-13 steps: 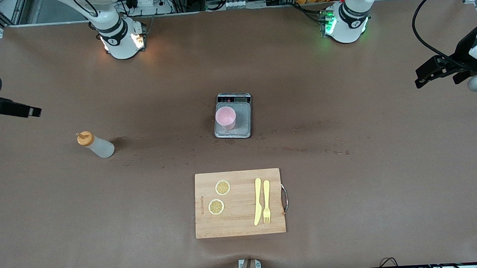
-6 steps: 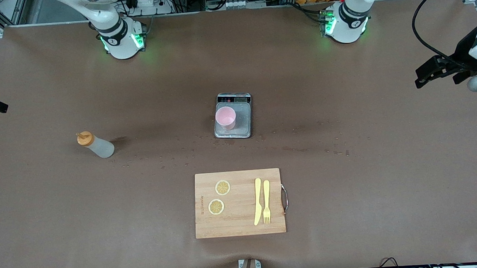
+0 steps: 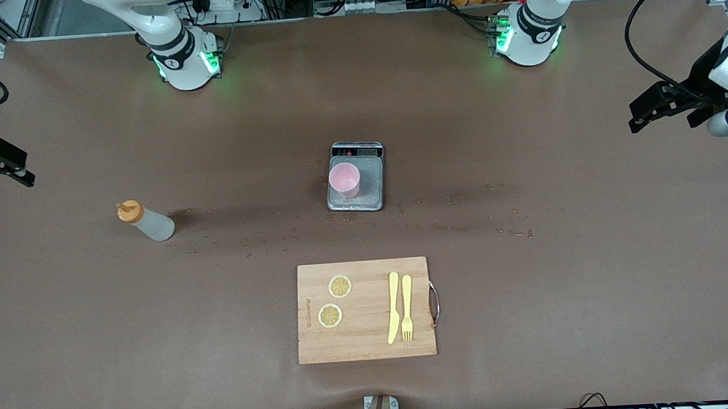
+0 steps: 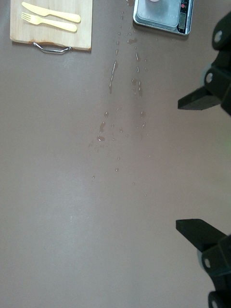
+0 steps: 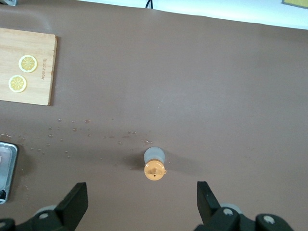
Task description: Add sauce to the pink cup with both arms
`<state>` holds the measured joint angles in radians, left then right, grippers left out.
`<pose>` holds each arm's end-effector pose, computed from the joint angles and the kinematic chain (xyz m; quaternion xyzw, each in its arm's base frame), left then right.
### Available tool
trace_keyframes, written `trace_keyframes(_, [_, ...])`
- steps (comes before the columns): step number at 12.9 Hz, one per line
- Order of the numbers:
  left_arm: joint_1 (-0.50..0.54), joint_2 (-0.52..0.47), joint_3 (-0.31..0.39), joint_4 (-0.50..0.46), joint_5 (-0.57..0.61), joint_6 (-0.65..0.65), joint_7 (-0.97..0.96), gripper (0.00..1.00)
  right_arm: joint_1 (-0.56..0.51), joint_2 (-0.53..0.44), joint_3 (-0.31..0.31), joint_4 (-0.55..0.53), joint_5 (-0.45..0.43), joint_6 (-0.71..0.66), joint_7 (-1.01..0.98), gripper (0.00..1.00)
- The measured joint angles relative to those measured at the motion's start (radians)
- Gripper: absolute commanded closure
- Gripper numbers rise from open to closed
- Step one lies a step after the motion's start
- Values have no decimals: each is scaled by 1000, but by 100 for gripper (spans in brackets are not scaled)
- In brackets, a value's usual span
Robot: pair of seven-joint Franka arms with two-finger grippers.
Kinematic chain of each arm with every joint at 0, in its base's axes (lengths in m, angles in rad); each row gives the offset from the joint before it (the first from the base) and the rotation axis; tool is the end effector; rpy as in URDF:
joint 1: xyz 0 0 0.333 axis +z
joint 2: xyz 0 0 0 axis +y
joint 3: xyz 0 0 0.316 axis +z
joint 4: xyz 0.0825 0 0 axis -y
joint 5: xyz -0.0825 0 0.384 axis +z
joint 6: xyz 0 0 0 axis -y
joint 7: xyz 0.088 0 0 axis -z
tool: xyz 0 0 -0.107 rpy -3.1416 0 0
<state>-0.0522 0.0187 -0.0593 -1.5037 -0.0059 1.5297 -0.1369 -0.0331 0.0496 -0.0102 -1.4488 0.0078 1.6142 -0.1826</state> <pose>0.5532 -0.0622 0.6420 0.9999 0.0126 0.0032 0.0039 0.5744 -0.0239 0.6585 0.9959 0.0696 0.0579 0.0029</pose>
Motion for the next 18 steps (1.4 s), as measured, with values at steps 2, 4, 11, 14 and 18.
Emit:
trace_keyframes(2, [0, 0, -3, 0, 0, -7, 0, 0, -2, 0, -3, -4, -8, 17, -22, 0])
trace_keyframes(4, [0, 0, -24, 0, 0, -31, 3, 0, -8, 0, -6, -7, -10, 27, -54, 0])
trace_keyframes(11, [1, -23, -68, 2, 0, -71, 90, 0, -11, 0, -13, -13, -10, 34, -8, 0])
trace_keyframes(14, [5, -29, -60, 2, 0, -76, 102, 0, -11, 0, -13, -14, -10, 34, 41, 0])
trace_keyframes(18, [6, -29, -59, 2, 0, -77, 102, 0, -11, 0, -13, -15, -10, 34, 60, 0])
